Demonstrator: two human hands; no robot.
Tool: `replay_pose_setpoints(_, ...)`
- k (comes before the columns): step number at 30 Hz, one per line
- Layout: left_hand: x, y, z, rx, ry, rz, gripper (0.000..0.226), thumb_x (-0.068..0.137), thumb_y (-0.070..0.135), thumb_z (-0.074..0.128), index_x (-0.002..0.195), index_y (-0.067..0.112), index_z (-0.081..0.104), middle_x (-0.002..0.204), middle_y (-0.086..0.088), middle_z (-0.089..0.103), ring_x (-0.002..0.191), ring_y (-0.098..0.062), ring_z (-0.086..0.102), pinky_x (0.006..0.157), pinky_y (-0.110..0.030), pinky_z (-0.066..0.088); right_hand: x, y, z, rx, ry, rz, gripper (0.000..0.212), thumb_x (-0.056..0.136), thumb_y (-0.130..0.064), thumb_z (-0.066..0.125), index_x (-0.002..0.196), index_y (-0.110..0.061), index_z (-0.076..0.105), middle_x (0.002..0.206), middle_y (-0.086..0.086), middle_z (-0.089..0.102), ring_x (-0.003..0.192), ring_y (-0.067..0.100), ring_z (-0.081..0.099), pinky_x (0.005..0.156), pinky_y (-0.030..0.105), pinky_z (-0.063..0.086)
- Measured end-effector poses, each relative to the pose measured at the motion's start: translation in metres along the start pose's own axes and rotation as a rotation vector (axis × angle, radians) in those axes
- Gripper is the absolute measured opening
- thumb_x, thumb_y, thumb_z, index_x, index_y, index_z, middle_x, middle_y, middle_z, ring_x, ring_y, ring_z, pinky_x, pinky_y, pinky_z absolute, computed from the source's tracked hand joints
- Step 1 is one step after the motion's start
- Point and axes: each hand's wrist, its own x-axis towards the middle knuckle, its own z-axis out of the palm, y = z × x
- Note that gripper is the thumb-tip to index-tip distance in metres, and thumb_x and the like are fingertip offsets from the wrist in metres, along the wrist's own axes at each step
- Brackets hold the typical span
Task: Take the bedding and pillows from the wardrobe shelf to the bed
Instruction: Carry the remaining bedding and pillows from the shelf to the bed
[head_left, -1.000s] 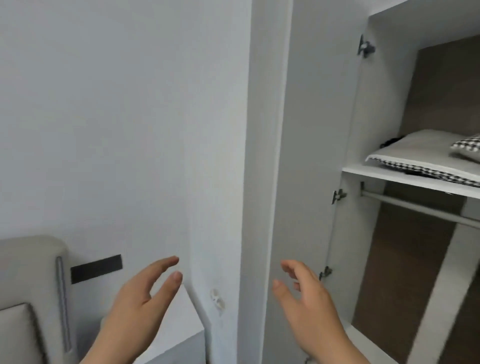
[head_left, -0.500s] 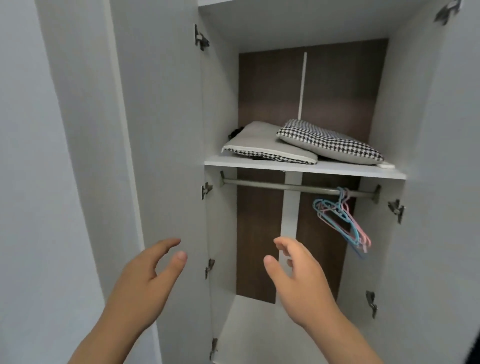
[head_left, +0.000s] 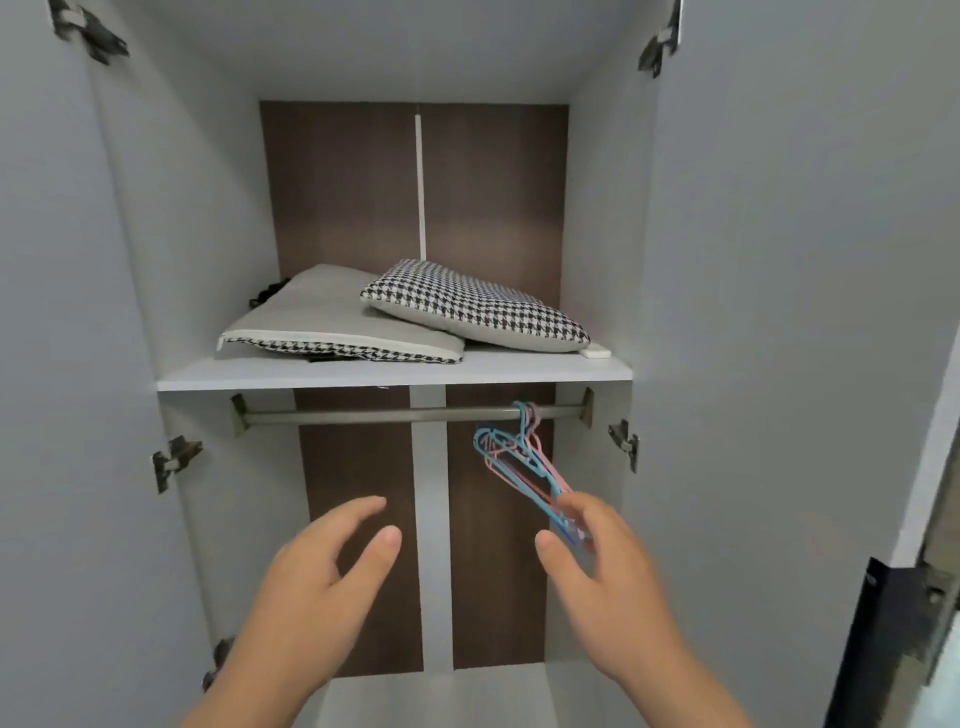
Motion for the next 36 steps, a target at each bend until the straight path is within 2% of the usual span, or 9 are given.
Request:
replay_pose_setpoints(4,0.046,0.004,0.028,0.014,0.017,0.015,0.038,0.091,0.041,0.053,0.128,0.033,0.056,0.131,0.015,0.055,0.125,-0.01,0.047,0.107,-0.034,0.037,0.051,0.011,0.004,0.028,0.017,-0.014,0.036,0.091,-0.044,0.056,0.125,-0.035,0.051,0.129,-0.012,0.055,0.118,0.009,0.052,0.098,0.037,0.05)
replay_pose_setpoints(6,0.065,0.006,0.038,0.0,0.03,0.022,0.041,0.089,0.052,0.051,0.126,0.035,0.057,0.13,0.014,0.057,0.125,-0.01,0.048,0.106,-0.035,0.038,0.069,0.012,0.01,0.045,0.036,-0.027,0.037,0.09,-0.047,0.054,0.125,-0.036,0.051,0.128,-0.014,0.055,0.118,0.009,0.052,0.098,0.041,0.05)
replay_pose_setpoints(9,0.088,0.008,0.05,-0.023,0.058,0.06,0.057,0.071,0.068,0.043,0.119,0.041,0.059,0.123,0.019,0.06,0.121,-0.006,0.052,0.103,-0.033,0.041,0.094,0.014,0.017,0.069,0.072,-0.044,0.037,0.09,-0.047,0.053,0.126,-0.036,0.051,0.126,-0.017,0.055,0.118,0.007,0.051,0.102,0.044,0.047)
replay_pose_setpoints(15,0.146,0.014,0.062,-0.049,0.068,0.092,0.069,0.067,0.07,0.042,0.124,0.035,0.061,0.123,0.016,0.062,0.111,-0.004,0.058,0.102,-0.037,0.044,0.154,0.014,0.019,0.11,0.154,-0.058,0.036,0.091,-0.038,0.058,0.126,-0.029,0.055,0.12,-0.015,0.055,0.116,0.006,0.051,0.094,0.027,0.041)
replay_pose_setpoints(18,0.185,0.016,0.064,-0.027,0.07,0.151,0.06,0.075,0.067,0.045,0.125,0.038,0.058,0.12,0.02,0.059,0.098,-0.002,0.059,0.091,-0.03,0.043,0.186,0.01,0.02,0.097,0.205,-0.066,0.037,0.091,-0.036,0.058,0.127,-0.027,0.055,0.12,-0.014,0.055,0.115,0.008,0.051,0.092,0.027,0.039)
replay_pose_setpoints(21,0.23,0.014,0.062,-0.012,0.106,0.198,0.04,0.089,0.049,0.051,0.126,0.035,0.058,0.122,0.016,0.056,0.106,-0.003,0.05,0.09,-0.027,0.038,0.219,0.001,0.027,0.065,0.227,-0.085,0.039,0.092,-0.04,0.055,0.13,-0.029,0.052,0.124,-0.014,0.052,0.116,0.01,0.051,0.093,0.029,0.04)
replay_pose_setpoints(26,0.316,0.015,0.053,0.05,0.136,0.28,0.043,0.089,0.047,0.05,0.128,0.032,0.057,0.13,0.008,0.058,0.113,-0.013,0.051,0.09,-0.033,0.04,0.282,-0.019,0.045,-0.02,0.287,-0.131,0.046,0.091,-0.043,0.052,0.134,-0.028,0.049,0.135,-0.012,0.051,0.125,0.012,0.047,0.105,0.036,0.04)
replay_pose_setpoints(33,0.418,0.041,0.057,0.189,0.14,0.273,0.052,0.09,0.051,0.047,0.132,0.021,0.055,0.137,-0.004,0.056,0.123,-0.025,0.051,0.097,-0.038,0.04,0.366,-0.034,0.039,-0.204,0.377,-0.126,0.049,0.092,-0.046,0.049,0.133,-0.02,0.051,0.134,0.001,0.055,0.125,0.02,0.048,0.1,0.036,0.04)
replay_pose_setpoints(36,0.45,0.054,0.064,0.283,0.101,0.249,0.051,0.088,0.052,0.045,0.12,0.014,0.057,0.125,-0.009,0.061,0.116,-0.031,0.052,0.082,-0.037,0.04,0.402,-0.035,0.031,-0.245,0.39,-0.08,0.051,0.091,-0.048,0.048,0.133,-0.019,0.051,0.133,0.006,0.055,0.125,0.025,0.049,0.1,0.038,0.041)
